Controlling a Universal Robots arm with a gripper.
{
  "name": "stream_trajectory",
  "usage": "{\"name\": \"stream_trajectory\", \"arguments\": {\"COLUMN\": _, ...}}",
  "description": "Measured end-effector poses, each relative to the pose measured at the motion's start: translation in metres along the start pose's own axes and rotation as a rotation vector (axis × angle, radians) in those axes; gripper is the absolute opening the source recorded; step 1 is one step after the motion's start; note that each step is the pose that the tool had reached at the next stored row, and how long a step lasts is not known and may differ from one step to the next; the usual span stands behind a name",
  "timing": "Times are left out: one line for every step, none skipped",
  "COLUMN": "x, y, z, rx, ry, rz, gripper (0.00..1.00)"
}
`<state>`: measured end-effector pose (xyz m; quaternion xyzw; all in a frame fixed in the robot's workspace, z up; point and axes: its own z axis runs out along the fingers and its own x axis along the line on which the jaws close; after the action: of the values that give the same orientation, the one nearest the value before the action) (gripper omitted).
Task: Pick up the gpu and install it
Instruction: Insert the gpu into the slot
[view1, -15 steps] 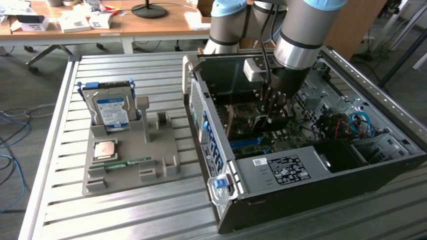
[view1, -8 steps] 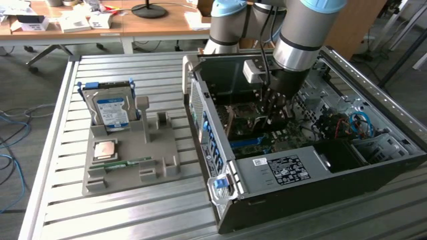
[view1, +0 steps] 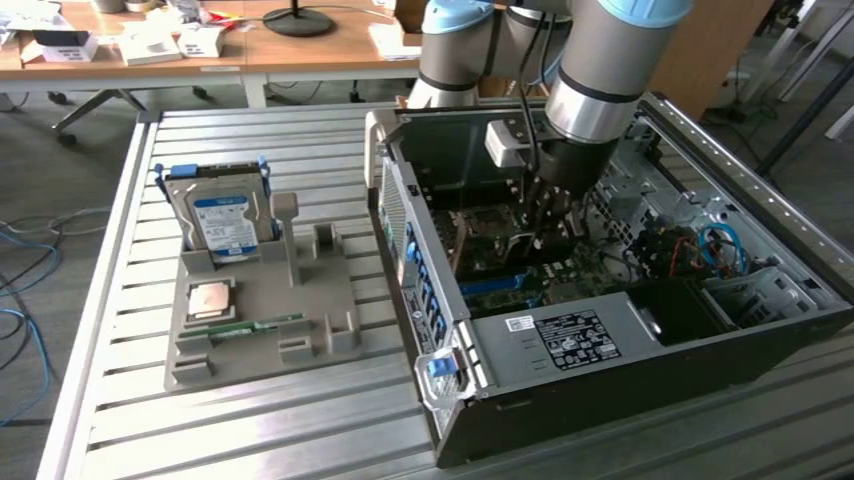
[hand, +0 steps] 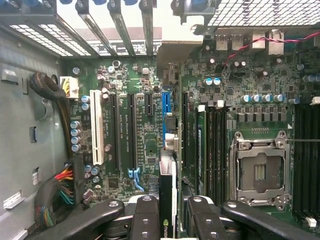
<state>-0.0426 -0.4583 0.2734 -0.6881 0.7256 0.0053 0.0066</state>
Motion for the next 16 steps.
{"name": "stream_trajectory", "arguments": {"x": 0.0005, "y": 0.0001, "z": -0.0001, "rx": 0.0000, "ry": 0.0002, "rz": 0.000, "gripper": 0.27}}
{"name": "stream_trajectory", "arguments": {"x": 0.0010, "y": 0.0003, "z": -0.0001, "rx": -0.0001, "ry": 0.0003, "rz": 0.000, "gripper": 0.27}}
{"name": "stream_trajectory", "arguments": {"x": 0.0015, "y": 0.0003, "z": -0.0001, "rx": -0.0001, "ry": 0.0002, "rz": 0.000, "gripper": 0.27}}
{"name": "stream_trajectory", "arguments": {"x": 0.0020, "y": 0.0004, "z": -0.0001, "rx": -0.0001, "ry": 0.0003, "rz": 0.000, "gripper": 0.27}}
{"name": "stream_trajectory", "arguments": {"x": 0.0025, "y": 0.0004, "z": -0.0001, "rx": -0.0001, "ry": 0.0002, "rz": 0.000, "gripper": 0.27}}
{"name": "stream_trajectory", "arguments": {"x": 0.0032, "y": 0.0004, "z": -0.0002, "rx": -0.0001, "ry": 0.0002, "rz": 0.000, "gripper": 0.27}}
{"name": "stream_trajectory", "arguments": {"x": 0.0039, "y": 0.0005, "z": -0.0002, "rx": -0.0001, "ry": 0.0002, "rz": 0.000, "gripper": 0.27}}
{"name": "stream_trajectory", "arguments": {"x": 0.0043, "y": 0.0006, "z": -0.0002, "rx": -0.0001, "ry": 0.0002, "rz": 0.000, "gripper": 0.27}}
{"name": "stream_trajectory", "arguments": {"x": 0.0047, "y": 0.0008, "z": -0.0002, "rx": 0.0000, "ry": 0.0003, "rz": 0.000, "gripper": 0.27}}
{"name": "stream_trajectory", "arguments": {"x": 0.0047, "y": 0.0011, "z": -0.0002, "rx": 0.0000, "ry": 0.0002, "rz": 0.000, "gripper": 0.27}}
{"name": "stream_trajectory", "arguments": {"x": 0.0047, "y": 0.0014, "z": -0.0002, "rx": -0.0001, "ry": 0.0002, "rz": 0.000, "gripper": 0.27}}
{"name": "stream_trajectory", "arguments": {"x": 0.0047, "y": 0.0015, "z": -0.0002, "rx": -0.0001, "ry": 0.0002, "rz": -0.001, "gripper": 0.27}}
{"name": "stream_trajectory", "arguments": {"x": 0.0048, "y": 0.0018, "z": -0.0001, "rx": 0.0000, "ry": 0.0001, "rz": -0.001, "gripper": 0.27}}
{"name": "stream_trajectory", "arguments": {"x": 0.0048, "y": 0.0024, "z": -0.0001, "rx": -0.0001, "ry": 0.0002, "rz": 0.000, "gripper": 0.27}}
{"name": "stream_trajectory", "arguments": {"x": 0.0049, "y": 0.0031, "z": -0.0001, "rx": 0.0000, "ry": 0.0002, "rz": 0.000, "gripper": 0.27}}
{"name": "stream_trajectory", "arguments": {"x": 0.0049, "y": 0.0041, "z": 0.0000, "rx": -0.0001, "ry": 0.0002, "rz": 0.000, "gripper": 0.27}}
